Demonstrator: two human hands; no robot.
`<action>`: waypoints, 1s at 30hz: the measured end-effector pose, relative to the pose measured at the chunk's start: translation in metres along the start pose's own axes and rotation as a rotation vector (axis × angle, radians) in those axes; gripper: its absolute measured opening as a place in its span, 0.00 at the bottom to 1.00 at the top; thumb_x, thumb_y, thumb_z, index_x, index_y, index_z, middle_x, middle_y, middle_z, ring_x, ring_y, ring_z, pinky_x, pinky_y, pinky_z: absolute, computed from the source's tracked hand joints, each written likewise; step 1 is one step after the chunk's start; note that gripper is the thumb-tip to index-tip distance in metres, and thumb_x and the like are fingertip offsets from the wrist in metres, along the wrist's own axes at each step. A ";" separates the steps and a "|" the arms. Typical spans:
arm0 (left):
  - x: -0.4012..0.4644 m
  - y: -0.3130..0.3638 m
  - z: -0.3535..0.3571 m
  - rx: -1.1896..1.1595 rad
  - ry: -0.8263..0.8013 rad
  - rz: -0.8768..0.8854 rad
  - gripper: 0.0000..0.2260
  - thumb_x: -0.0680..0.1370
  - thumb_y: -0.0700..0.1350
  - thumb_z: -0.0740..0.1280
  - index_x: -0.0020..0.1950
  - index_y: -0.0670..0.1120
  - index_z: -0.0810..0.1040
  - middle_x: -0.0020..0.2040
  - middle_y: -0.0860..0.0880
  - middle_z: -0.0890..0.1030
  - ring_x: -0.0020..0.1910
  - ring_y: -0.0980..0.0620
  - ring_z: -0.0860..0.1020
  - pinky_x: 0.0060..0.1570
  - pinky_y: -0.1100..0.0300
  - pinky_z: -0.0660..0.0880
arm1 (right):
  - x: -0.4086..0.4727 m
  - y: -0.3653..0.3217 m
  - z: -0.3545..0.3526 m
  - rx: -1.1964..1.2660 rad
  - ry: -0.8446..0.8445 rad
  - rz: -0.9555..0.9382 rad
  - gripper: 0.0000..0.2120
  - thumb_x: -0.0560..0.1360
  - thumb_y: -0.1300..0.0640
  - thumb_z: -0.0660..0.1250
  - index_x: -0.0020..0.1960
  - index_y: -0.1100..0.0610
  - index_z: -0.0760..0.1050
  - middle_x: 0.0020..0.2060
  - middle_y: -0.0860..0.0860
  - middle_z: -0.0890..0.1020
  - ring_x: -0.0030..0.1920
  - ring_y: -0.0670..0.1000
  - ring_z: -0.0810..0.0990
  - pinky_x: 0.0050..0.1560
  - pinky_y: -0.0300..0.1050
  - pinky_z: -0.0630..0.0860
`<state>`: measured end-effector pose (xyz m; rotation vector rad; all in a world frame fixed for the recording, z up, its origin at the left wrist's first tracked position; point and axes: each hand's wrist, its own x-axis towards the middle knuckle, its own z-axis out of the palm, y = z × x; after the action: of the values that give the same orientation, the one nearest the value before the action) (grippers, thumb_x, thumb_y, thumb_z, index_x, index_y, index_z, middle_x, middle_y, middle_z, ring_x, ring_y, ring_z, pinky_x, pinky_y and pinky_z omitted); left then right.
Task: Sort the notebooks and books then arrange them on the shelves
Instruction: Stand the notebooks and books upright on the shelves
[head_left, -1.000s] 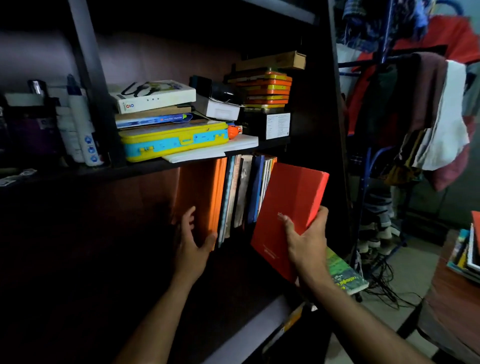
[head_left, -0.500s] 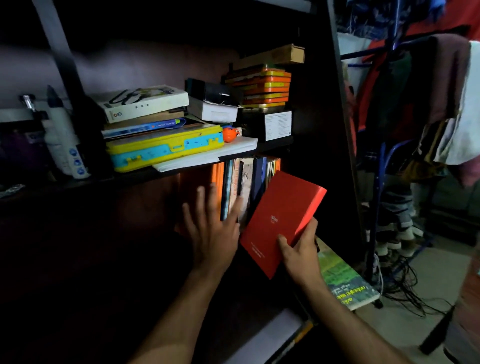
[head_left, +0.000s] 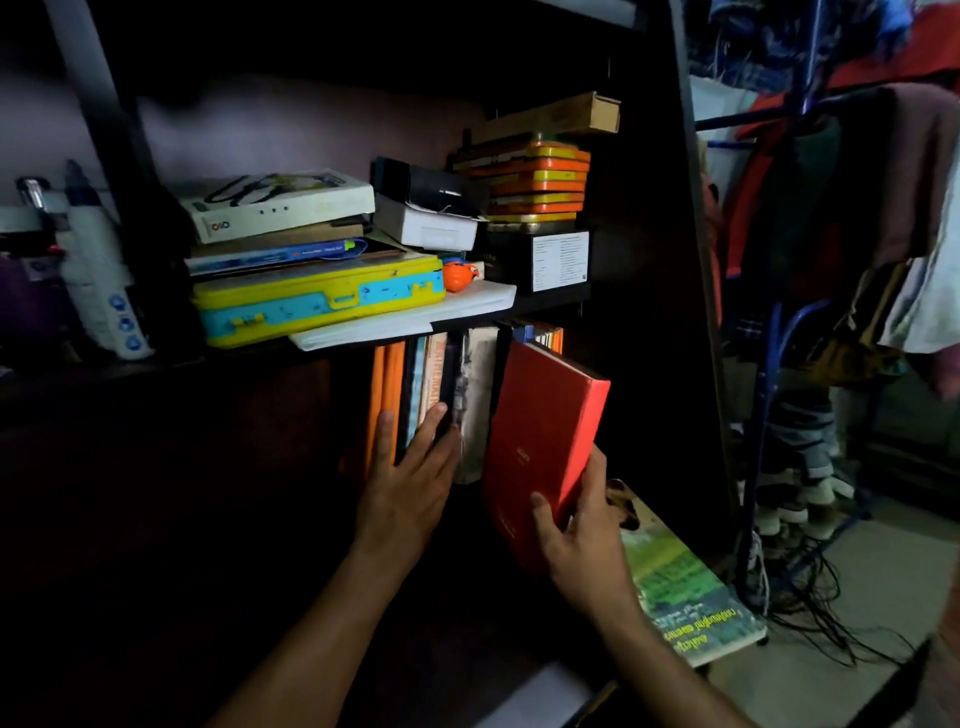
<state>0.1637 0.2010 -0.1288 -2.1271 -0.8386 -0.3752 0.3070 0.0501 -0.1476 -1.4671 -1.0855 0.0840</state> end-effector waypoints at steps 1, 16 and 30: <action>0.000 -0.002 0.001 -0.026 0.000 -0.003 0.29 0.78 0.48 0.66 0.78 0.45 0.67 0.79 0.48 0.65 0.82 0.41 0.46 0.68 0.24 0.32 | -0.001 -0.001 0.000 -0.019 -0.018 -0.010 0.31 0.80 0.55 0.66 0.74 0.37 0.52 0.58 0.38 0.78 0.57 0.37 0.80 0.54 0.32 0.75; 0.005 0.019 -0.015 0.123 -0.069 0.118 0.28 0.83 0.49 0.51 0.82 0.41 0.50 0.81 0.37 0.38 0.76 0.35 0.28 0.65 0.31 0.21 | -0.001 -0.004 0.002 -0.066 0.102 0.051 0.27 0.80 0.56 0.67 0.74 0.51 0.59 0.57 0.49 0.81 0.53 0.51 0.82 0.51 0.39 0.73; 0.046 -0.009 -0.005 0.337 -0.037 0.367 0.25 0.82 0.49 0.56 0.76 0.38 0.66 0.71 0.41 0.67 0.73 0.35 0.62 0.75 0.34 0.52 | -0.007 -0.017 0.004 -0.162 -0.060 -0.063 0.38 0.82 0.51 0.62 0.80 0.36 0.40 0.63 0.49 0.80 0.56 0.51 0.82 0.55 0.52 0.80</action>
<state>0.1918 0.2212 -0.0967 -1.9199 -0.4755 -0.0008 0.2913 0.0451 -0.1382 -1.5814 -1.2097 -0.0045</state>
